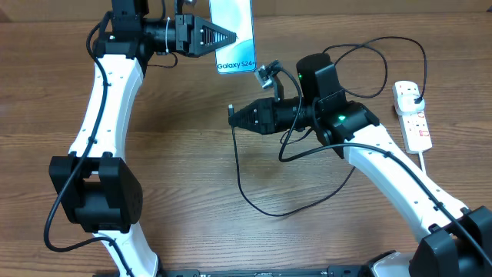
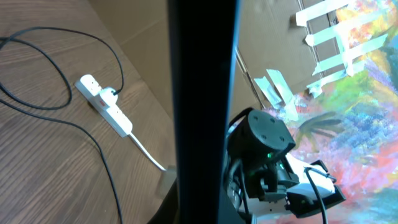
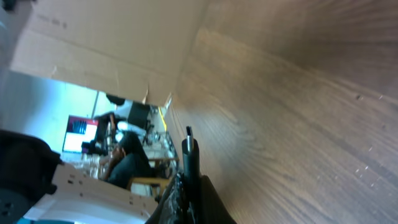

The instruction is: Plug charger to phone and switch on socket

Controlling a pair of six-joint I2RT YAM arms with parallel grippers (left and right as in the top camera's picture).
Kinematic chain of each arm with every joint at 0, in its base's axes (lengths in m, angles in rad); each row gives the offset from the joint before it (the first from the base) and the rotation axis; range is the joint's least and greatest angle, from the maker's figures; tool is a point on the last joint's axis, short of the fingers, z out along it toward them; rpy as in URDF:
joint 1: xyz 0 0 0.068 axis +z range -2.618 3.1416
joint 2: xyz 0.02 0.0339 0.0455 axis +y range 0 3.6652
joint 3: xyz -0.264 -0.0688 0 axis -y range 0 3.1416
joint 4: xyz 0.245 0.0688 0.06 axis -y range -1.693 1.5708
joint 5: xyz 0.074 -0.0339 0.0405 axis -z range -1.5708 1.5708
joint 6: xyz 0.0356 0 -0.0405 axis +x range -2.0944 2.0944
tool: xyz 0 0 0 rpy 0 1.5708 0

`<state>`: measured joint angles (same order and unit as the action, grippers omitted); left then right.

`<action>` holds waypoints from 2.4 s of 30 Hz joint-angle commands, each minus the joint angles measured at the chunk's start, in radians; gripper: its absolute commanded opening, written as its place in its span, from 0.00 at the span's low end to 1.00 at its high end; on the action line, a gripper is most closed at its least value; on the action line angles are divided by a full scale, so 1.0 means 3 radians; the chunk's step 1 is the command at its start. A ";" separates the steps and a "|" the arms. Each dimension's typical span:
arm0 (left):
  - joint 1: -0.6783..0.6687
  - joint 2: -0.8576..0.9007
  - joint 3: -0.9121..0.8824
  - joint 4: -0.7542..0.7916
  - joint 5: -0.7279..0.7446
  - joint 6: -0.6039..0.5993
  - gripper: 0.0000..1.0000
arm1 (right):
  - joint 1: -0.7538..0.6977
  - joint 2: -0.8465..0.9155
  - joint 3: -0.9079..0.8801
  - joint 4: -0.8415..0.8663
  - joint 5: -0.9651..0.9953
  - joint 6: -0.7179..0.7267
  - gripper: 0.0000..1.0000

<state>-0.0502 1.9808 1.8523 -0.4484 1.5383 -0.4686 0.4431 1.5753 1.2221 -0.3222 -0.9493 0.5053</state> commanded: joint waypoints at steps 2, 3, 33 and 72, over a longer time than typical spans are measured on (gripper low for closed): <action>0.0019 -0.0045 0.0053 0.0014 0.0142 -0.0024 0.04 | -0.0151 -0.0058 0.0083 0.0164 -0.0231 0.0066 0.04; 0.0020 -0.0045 0.0053 0.0014 0.0144 -0.0025 0.04 | -0.0169 -0.0058 0.0083 0.0242 -0.0324 0.0065 0.04; -0.0084 -0.0045 0.0052 -0.0161 0.0145 -0.0024 0.04 | -0.0303 -0.0051 0.0084 0.0796 -0.0404 0.0388 0.04; -0.0145 -0.0045 0.0052 -0.0160 0.0146 -0.0009 0.04 | -0.0306 -0.0051 0.0083 0.0735 -0.0379 0.0399 0.04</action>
<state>-0.0887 1.9808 1.8523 -0.5011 1.5417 -0.4725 0.3485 1.5753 1.2224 -0.1055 -1.0653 0.6254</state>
